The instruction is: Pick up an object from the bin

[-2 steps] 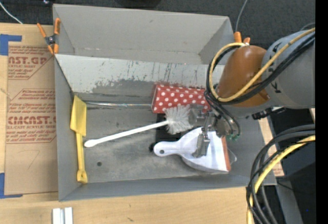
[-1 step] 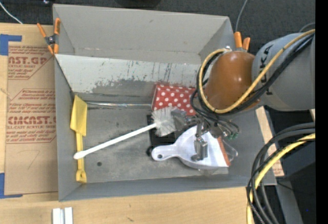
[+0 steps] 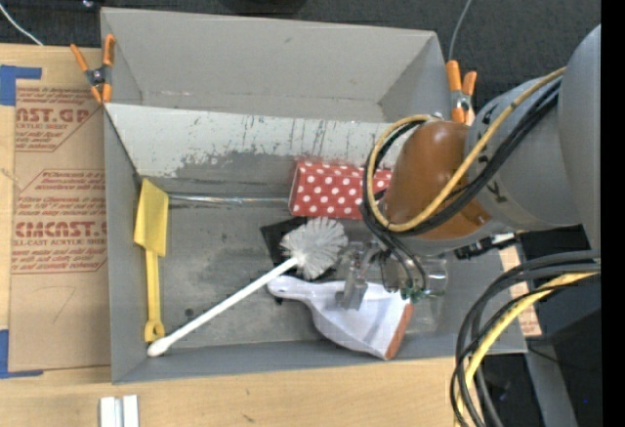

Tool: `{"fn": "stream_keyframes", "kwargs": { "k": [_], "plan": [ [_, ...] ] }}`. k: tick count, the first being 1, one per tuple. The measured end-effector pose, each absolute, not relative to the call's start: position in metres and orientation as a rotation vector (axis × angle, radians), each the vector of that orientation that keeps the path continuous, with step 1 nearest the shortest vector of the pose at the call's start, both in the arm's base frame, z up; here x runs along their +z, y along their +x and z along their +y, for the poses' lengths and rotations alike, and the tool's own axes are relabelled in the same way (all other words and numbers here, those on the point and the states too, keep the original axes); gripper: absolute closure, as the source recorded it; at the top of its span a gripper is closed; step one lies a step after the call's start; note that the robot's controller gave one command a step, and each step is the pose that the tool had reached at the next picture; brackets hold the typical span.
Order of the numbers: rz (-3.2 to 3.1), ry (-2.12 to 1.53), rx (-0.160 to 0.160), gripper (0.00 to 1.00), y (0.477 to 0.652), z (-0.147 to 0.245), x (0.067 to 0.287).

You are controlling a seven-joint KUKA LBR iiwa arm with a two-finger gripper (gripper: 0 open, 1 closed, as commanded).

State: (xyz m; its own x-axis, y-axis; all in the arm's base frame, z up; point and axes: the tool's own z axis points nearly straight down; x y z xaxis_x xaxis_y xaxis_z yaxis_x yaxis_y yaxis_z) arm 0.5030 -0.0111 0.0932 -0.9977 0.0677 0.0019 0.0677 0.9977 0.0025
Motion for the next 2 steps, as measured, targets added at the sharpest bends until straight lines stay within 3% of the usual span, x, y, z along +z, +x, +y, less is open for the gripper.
{"fn": "stream_keyframes", "kwargs": {
  "k": [2],
  "plan": [
    [-3.138,-0.104,-0.004,1.0,0.5031,-0.0115,0.0932]
  ]
}}
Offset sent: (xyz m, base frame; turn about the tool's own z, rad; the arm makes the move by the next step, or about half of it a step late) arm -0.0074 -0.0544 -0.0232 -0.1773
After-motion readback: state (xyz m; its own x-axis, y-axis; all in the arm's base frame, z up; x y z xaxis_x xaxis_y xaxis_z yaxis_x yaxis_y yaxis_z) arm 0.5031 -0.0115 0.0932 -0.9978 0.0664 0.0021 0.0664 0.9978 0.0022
